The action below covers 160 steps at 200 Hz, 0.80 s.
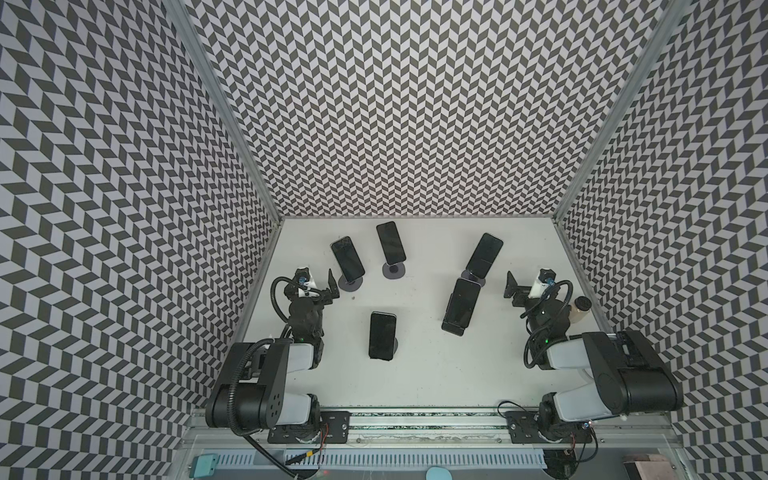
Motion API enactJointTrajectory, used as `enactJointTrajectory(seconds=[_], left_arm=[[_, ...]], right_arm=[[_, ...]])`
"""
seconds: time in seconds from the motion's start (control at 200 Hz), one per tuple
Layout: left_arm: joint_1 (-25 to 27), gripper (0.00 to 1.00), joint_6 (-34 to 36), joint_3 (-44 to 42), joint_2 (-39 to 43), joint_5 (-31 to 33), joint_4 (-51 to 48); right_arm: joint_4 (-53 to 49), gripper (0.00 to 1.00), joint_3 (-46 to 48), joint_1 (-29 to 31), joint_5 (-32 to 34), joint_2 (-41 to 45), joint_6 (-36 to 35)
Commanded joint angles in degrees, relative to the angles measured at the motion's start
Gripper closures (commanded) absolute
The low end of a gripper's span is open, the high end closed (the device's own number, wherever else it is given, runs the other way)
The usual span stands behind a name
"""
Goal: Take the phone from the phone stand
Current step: 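Raise both arms and swing them toward the phones on stands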
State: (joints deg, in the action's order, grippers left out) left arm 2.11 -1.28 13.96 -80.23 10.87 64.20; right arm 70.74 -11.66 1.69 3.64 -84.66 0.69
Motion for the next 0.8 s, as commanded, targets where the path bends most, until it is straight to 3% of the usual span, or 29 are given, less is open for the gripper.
enactJointTrajectory(seconds=[0.0,0.285,0.471,0.796], left_arm=[[-0.4,0.00,-1.0,2.2,1.8,0.9,-3.3],[-0.7,0.00,-0.7,4.0,7.1,1.5,-6.9],[-0.5,0.00,-0.7,9.4,8.5,1.5,-15.6],[2.0,0.01,-1.4,22.1,10.5,1.2,-31.0]], right_arm=[[-1.8,0.01,-2.9,-0.3,1.1,1.7,1.0],[-16.7,0.00,-7.6,-0.3,2.3,7.7,1.9],[-29.9,0.00,-12.9,-0.3,3.7,11.3,0.1],[-33.7,0.01,-14.8,-0.2,6.1,19.2,-0.2]])
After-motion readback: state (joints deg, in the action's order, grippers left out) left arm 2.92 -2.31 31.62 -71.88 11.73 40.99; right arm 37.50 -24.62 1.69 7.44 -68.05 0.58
